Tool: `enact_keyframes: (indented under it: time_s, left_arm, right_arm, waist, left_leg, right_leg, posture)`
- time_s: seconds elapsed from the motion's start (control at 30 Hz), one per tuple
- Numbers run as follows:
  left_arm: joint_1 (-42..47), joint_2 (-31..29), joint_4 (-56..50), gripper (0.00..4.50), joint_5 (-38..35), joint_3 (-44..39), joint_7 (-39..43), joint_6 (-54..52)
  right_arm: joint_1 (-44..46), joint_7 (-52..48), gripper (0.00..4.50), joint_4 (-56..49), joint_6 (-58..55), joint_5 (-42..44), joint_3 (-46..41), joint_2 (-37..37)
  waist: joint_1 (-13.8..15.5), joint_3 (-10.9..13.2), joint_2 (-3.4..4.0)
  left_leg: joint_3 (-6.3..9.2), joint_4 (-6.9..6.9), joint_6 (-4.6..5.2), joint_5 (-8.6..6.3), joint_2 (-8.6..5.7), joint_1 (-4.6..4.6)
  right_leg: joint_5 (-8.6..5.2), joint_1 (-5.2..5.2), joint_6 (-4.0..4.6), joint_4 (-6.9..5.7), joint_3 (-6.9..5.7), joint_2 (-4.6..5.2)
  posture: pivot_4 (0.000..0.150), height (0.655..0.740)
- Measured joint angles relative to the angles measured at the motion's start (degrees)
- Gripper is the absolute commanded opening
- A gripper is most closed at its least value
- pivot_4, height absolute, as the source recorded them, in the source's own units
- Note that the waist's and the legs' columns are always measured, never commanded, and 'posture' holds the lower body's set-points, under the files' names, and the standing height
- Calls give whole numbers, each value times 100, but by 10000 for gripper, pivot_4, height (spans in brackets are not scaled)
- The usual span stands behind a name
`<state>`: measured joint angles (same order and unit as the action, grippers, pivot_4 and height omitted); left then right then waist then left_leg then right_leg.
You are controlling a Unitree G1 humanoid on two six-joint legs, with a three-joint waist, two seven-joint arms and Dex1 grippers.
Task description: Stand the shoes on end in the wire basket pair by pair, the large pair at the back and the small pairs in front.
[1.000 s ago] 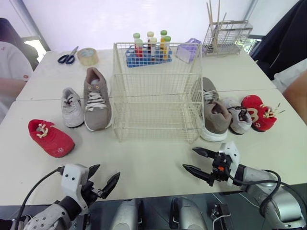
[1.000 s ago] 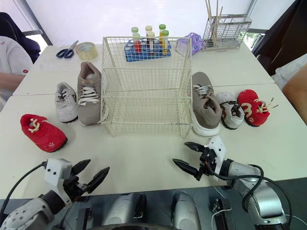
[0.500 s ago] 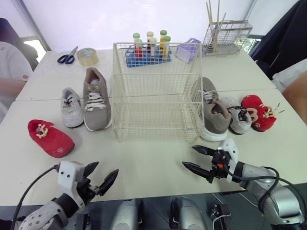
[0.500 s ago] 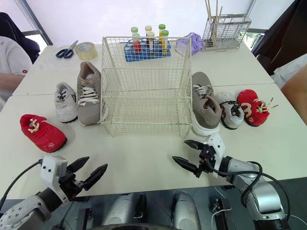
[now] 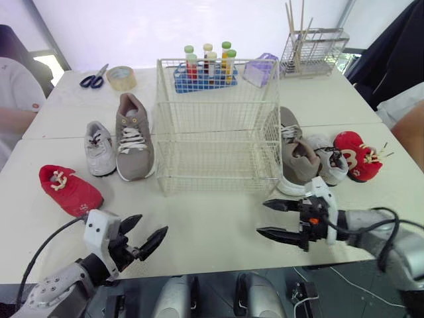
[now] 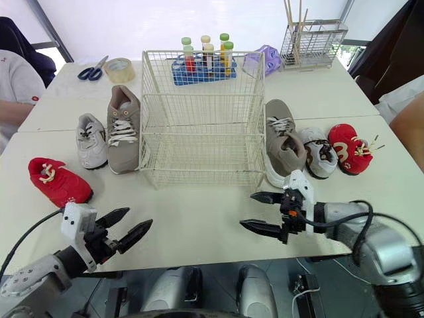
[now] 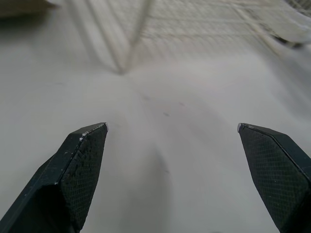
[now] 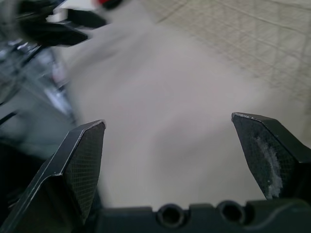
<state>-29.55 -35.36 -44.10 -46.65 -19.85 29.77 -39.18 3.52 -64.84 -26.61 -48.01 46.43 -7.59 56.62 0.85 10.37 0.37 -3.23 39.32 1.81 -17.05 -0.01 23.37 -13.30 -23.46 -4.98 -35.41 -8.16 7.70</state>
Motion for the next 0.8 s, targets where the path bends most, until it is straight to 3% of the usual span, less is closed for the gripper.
enact_keyframes:
  time_s: [0.13, 0.23, 0.33, 0.5, 0.8]
  left_arm:
    - [286, -1091, 27, 44692, -1083, -859, 596, -526]
    - [699, -2411, 102, 44692, -2218, -1762, 1121, -1126]
    - [1207, -3082, 204, 44692, -3073, -2281, 1228, -1439]
    - [1841, -3616, 297, 44692, -4174, -2498, 930, -1634]
    - [2172, -3658, 231, 44692, -4540, -2462, 497, -1673]
  right_arm:
    - [1288, -804, 45000, 24, -1024, 1138, -252, 1133]
    - [3373, -920, 45000, 562, -1693, 1838, 45, 967]
    - [4466, -787, 45000, 903, -1617, 1536, 492, 539]
    - [4699, -1181, 45000, 1115, -504, -187, 1977, 410]
    - [4890, -1764, 45000, 1320, -35, -1262, 2704, 237]
  waist:
    - [-8, 2, -2]
    - [-36, 10, 1]
    - [-31, 8, -3]
    - [-11, 14, -5]
    - [-34, 18, -5]
  left_leg:
    - [8, 0, -4, 1, 5, -3]
    - [7, -1, -14, 7, 5, 3]
    - [4, -11, -15, 6, 0, 7]
    - [-9, -11, -48, 27, -16, 18]
    - [-21, -13, -60, 33, -8, 10]
  right_leg:
    - [1, -3, 6, -2, 0, -3]
    - [5, -18, 11, -1, 4, -4]
    - [14, -14, -12, 9, 4, -4]
    - [11, -19, -27, 9, 10, 5]
    - [15, -25, -34, -8, 18, -2]
  posture:
    - [1500, 7400]
    - [1500, 7400]
    - [1500, 7400]
    - [1500, 7400]
    - [1500, 7400]
